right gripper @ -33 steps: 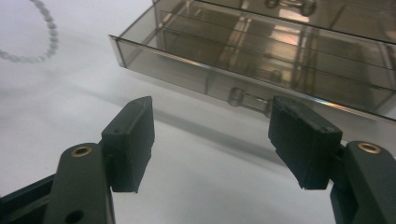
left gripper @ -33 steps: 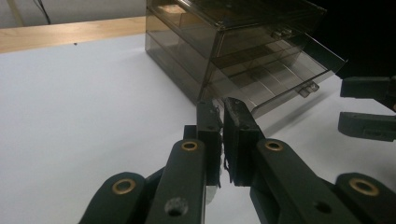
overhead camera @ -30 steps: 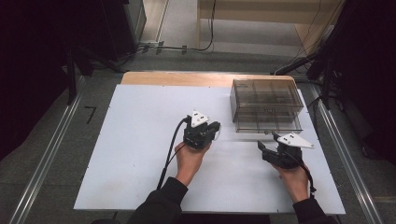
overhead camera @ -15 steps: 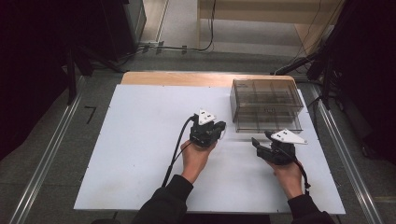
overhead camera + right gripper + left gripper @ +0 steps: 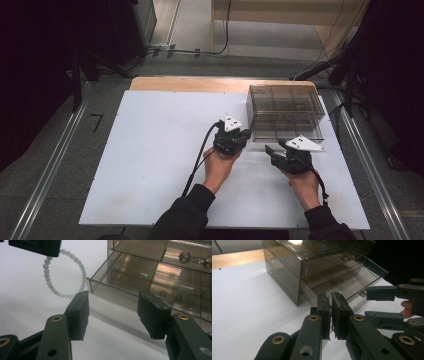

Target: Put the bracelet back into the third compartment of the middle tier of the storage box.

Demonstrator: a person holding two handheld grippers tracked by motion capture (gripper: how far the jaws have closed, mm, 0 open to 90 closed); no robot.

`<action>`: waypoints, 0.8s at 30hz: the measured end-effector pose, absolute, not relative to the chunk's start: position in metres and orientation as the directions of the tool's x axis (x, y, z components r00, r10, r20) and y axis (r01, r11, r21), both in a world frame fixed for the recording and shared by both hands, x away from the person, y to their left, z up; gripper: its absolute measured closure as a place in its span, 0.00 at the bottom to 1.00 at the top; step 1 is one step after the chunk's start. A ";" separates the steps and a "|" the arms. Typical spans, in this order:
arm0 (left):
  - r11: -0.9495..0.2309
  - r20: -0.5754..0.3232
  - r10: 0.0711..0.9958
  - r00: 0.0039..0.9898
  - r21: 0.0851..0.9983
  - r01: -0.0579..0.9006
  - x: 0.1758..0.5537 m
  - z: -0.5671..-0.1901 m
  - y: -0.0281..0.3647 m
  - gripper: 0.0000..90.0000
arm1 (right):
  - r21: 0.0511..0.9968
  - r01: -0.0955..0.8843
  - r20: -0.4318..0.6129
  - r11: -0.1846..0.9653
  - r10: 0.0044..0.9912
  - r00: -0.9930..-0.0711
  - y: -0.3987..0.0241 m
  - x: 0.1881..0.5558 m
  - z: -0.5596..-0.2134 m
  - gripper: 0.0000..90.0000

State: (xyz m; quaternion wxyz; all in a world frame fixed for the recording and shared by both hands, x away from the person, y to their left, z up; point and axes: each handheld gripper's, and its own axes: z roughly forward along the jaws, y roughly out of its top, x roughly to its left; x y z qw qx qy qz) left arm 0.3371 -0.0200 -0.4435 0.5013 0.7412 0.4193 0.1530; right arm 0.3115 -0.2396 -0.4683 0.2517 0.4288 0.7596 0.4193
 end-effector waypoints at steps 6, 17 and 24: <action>-0.155 -0.192 0.766 0.613 0.871 0.466 0.339 -0.443 -0.029 0.95 | 0.853 0.440 -0.025 0.280 0.865 -0.502 -0.237 0.315 -0.469 0.48; -0.171 -0.186 0.746 0.639 0.875 0.453 0.337 -0.438 -0.041 0.95 | 0.862 0.426 -0.023 0.276 0.860 -0.510 -0.236 0.315 -0.467 0.50; -0.165 -0.183 0.735 0.653 0.886 0.434 0.331 -0.429 -0.043 0.95 | 0.877 0.396 -0.028 0.274 0.850 -0.526 -0.231 0.315 -0.464 0.53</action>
